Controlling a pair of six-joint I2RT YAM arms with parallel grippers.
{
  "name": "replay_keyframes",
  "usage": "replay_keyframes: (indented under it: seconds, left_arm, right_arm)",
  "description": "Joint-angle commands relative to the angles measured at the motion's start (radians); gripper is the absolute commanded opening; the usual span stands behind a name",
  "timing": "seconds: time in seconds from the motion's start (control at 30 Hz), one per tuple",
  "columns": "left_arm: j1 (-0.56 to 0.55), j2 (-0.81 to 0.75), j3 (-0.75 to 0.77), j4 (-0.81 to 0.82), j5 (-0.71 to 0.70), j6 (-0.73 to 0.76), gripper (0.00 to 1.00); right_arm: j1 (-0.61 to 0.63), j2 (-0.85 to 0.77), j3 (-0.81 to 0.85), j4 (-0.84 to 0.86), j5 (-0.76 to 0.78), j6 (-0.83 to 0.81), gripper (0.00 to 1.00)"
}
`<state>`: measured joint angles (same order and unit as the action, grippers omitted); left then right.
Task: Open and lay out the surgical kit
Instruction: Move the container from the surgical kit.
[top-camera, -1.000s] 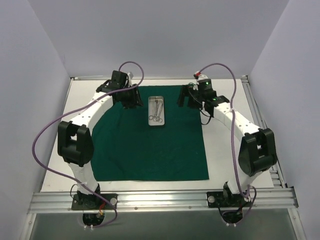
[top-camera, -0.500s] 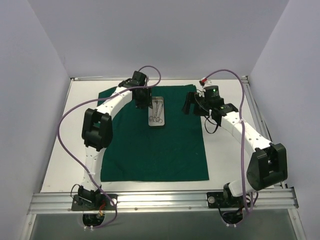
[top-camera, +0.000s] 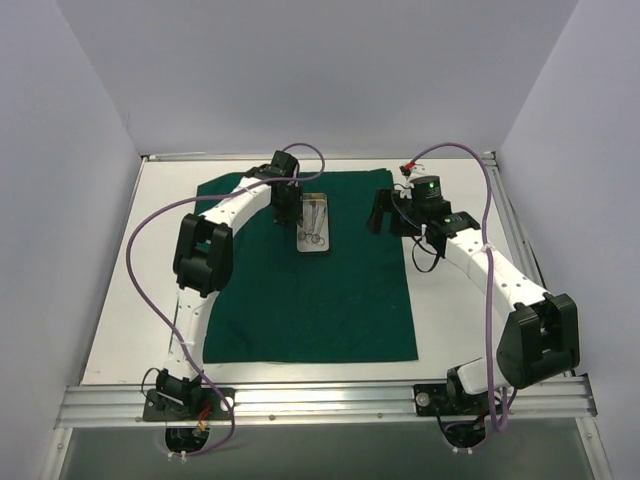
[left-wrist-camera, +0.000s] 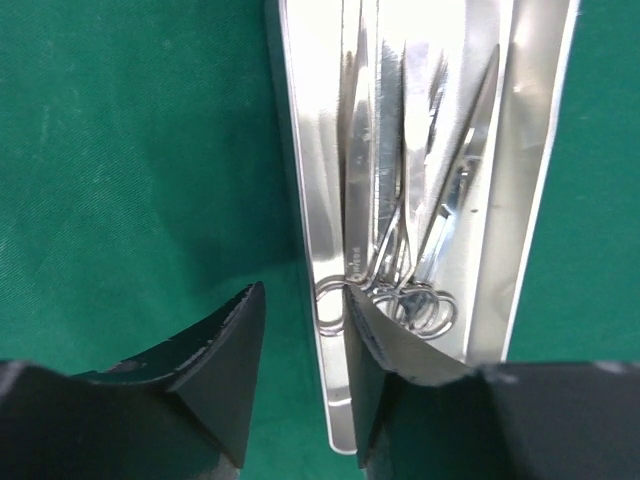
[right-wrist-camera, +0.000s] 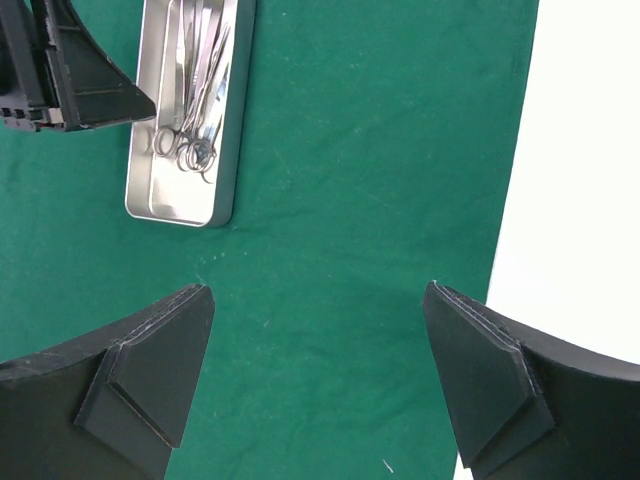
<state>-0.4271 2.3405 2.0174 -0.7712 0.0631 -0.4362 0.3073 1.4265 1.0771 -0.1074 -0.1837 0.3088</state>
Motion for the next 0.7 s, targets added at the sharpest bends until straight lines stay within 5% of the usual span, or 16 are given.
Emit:
replay_keyframes:
  seconds: [0.0,0.4,0.53,0.67]
  left_arm:
    - [-0.006,0.023,0.058,-0.013,-0.009,0.011,0.42]
    - [-0.006,0.074,0.135,-0.051,-0.011,0.028,0.20]
    - [-0.006,0.088,0.159,-0.068,-0.008,0.034,0.03]
    - [-0.006,0.082,0.179,-0.080,-0.008,0.047,0.02]
  right_arm:
    - [-0.008,-0.057,-0.009,-0.011,0.013,-0.020,0.90]
    - [-0.008,-0.066,-0.026,-0.015,0.010,-0.023,0.90]
    - [-0.008,-0.069,-0.029,-0.014,0.012,-0.025,0.91]
    - [-0.008,-0.064,-0.025,-0.017,0.006,-0.027,0.90]
